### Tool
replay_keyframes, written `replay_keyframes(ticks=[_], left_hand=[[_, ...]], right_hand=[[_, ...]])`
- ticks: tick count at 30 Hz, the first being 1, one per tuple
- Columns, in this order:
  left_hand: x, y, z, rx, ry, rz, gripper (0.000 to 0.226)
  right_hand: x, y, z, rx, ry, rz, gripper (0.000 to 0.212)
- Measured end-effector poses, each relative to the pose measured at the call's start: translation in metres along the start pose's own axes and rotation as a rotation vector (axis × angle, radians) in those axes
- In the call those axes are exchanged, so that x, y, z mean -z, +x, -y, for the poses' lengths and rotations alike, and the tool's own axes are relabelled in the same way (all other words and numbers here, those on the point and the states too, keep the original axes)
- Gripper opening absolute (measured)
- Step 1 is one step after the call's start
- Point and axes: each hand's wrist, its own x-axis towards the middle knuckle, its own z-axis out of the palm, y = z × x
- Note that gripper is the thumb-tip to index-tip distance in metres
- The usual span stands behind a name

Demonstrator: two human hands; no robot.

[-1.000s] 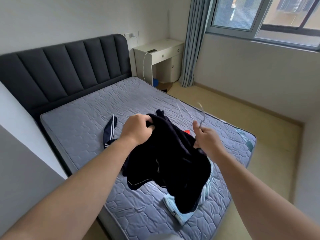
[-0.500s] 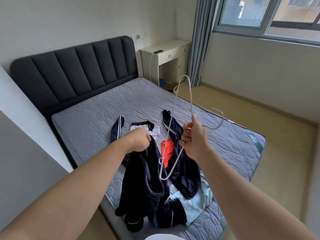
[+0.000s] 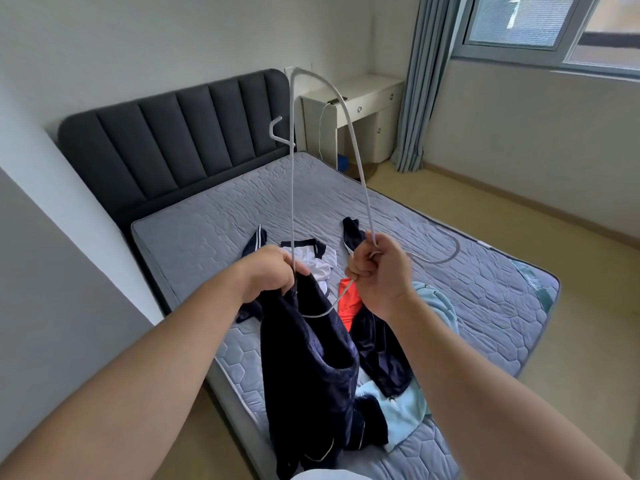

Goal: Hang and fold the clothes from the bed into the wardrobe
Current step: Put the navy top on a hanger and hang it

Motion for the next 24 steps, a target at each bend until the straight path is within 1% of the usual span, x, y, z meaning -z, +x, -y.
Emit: replay_keyframes(ticks=[2,4,7,9,10,12,14,15,17,19,21,24], left_hand=[[0.009,-0.006,-0.004,-0.018,-0.120,0.020,0.061],[0.020,-0.012,-0.008,-0.045,-0.264,0.070,0.064],[0.037,-0.017,-0.010,-0.126,-0.513,0.147,0.066],[0.048,-0.017,-0.010,-0.189,-0.687,0.158,0.066],[0.053,-0.018,-0.009,-0.209,-0.739,0.145,0.066],[0.062,-0.017,-0.006,-0.235,-0.762,0.106,0.066],[0.066,-0.014,-0.001,-0.227,-0.697,0.023,0.066],[0.066,-0.013,0.002,-0.216,-0.607,-0.059,0.066],[0.067,-0.011,0.006,-0.218,-0.310,-0.284,0.065],[0.068,-0.007,0.010,-0.217,-0.045,-0.441,0.065],[0.069,-0.004,0.015,-0.168,0.086,-0.520,0.062],[0.071,-0.001,0.021,-0.129,0.161,-0.594,0.058]], right_hand=[[0.001,-0.002,-0.007,-0.003,-0.038,-0.071,0.034],[0.005,-0.006,-0.017,-0.012,-0.114,-0.148,0.032],[0.016,-0.013,-0.034,-0.036,-0.319,-0.232,0.031],[0.025,-0.016,-0.040,-0.026,-0.507,-0.211,0.032],[0.029,-0.018,-0.041,-0.020,-0.607,-0.184,0.036],[0.032,-0.019,-0.038,-0.008,-0.730,-0.143,0.043],[0.029,-0.017,-0.028,0.021,-0.780,-0.145,0.043],[0.027,-0.015,-0.022,0.038,-0.823,-0.156,0.042],[0.025,-0.012,-0.008,0.055,-0.942,-0.162,0.044],[0.026,-0.010,0.002,0.033,-1.037,-0.162,0.042],[0.028,-0.011,0.007,-0.006,-1.114,-0.156,0.041],[0.025,-0.011,0.011,-0.039,-1.172,-0.165,0.040]])
